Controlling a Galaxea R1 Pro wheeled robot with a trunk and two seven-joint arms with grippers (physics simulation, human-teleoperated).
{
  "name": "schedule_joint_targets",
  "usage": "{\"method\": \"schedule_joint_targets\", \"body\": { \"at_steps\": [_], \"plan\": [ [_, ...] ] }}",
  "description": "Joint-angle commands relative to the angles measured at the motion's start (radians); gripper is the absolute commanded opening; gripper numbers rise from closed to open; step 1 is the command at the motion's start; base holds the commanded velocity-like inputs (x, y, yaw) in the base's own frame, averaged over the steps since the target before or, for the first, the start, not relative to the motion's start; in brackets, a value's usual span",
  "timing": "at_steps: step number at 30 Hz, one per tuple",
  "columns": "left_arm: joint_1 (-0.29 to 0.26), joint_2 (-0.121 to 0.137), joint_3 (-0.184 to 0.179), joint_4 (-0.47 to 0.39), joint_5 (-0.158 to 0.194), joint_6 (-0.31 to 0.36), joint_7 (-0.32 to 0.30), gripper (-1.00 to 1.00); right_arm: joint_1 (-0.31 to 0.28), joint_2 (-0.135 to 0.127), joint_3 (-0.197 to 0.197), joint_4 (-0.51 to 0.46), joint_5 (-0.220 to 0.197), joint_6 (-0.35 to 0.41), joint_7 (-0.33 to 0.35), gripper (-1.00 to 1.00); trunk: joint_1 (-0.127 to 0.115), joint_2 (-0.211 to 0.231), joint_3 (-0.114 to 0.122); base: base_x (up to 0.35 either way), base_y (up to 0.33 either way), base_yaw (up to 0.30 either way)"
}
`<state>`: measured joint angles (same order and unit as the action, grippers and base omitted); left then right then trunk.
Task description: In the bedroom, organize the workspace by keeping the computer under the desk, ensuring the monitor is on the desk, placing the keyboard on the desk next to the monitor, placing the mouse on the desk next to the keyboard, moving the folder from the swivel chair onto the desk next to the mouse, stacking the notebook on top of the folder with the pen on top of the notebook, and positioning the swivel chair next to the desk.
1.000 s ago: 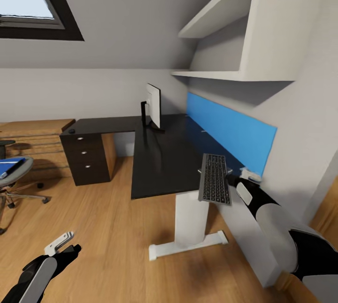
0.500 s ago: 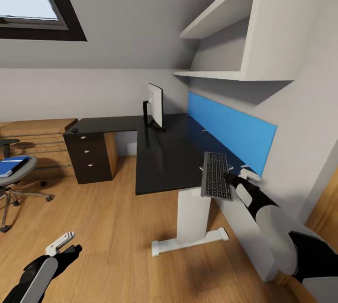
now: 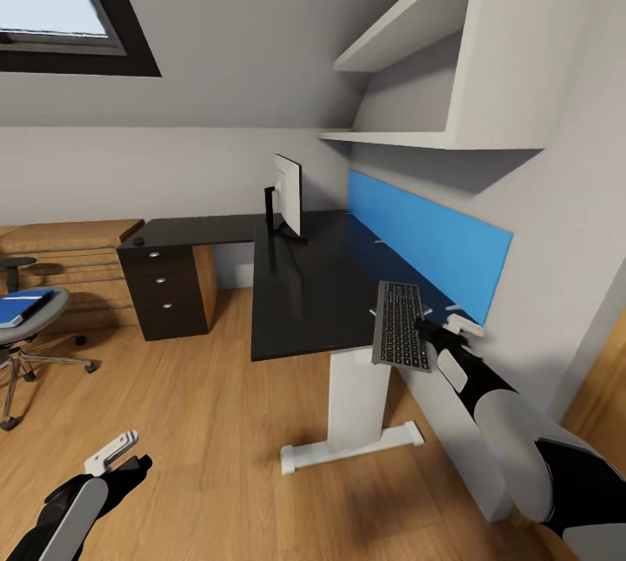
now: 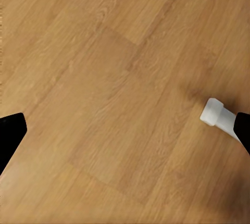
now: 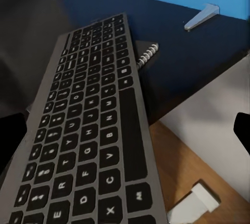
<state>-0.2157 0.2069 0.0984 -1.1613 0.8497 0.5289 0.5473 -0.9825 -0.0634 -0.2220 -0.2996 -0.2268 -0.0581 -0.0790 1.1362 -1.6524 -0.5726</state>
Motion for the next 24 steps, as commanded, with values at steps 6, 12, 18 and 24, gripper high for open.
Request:
{"method": "schedule_joint_targets", "body": {
  "at_steps": [6, 12, 18, 24],
  "plan": [
    [-0.001, 0.000, -0.011, 0.000, 0.009, 0.002, 0.008, 1.00, 0.044, 0.011, 0.003, -0.061, -0.014, -0.043, -0.001, 1.00, 0.000, -0.001, -0.001, 0.000, 0.000, 0.000],
    [-0.001, 0.000, -0.028, 0.001, 0.009, 0.001, 0.008, 1.00, 0.304, 0.070, 0.004, -0.485, -0.013, -0.045, -0.003, 1.00, 0.000, -0.001, -0.001, 0.000, 0.000, 0.000],
    [-0.001, 0.000, -0.031, 0.001, 0.009, 0.002, 0.008, 1.00, 0.477, 0.106, 0.006, -0.737, -0.014, -0.044, -0.003, 1.00, 0.000, -0.001, -0.001, 0.000, 0.000, 0.000],
    [-0.001, 0.000, -0.033, 0.002, 0.009, 0.002, 0.008, 1.00, 0.520, 0.118, 0.007, -0.791, -0.030, -0.043, -0.002, 1.00, 0.000, -0.001, -0.001, -0.057, 0.000, 0.000]
  ]
}}
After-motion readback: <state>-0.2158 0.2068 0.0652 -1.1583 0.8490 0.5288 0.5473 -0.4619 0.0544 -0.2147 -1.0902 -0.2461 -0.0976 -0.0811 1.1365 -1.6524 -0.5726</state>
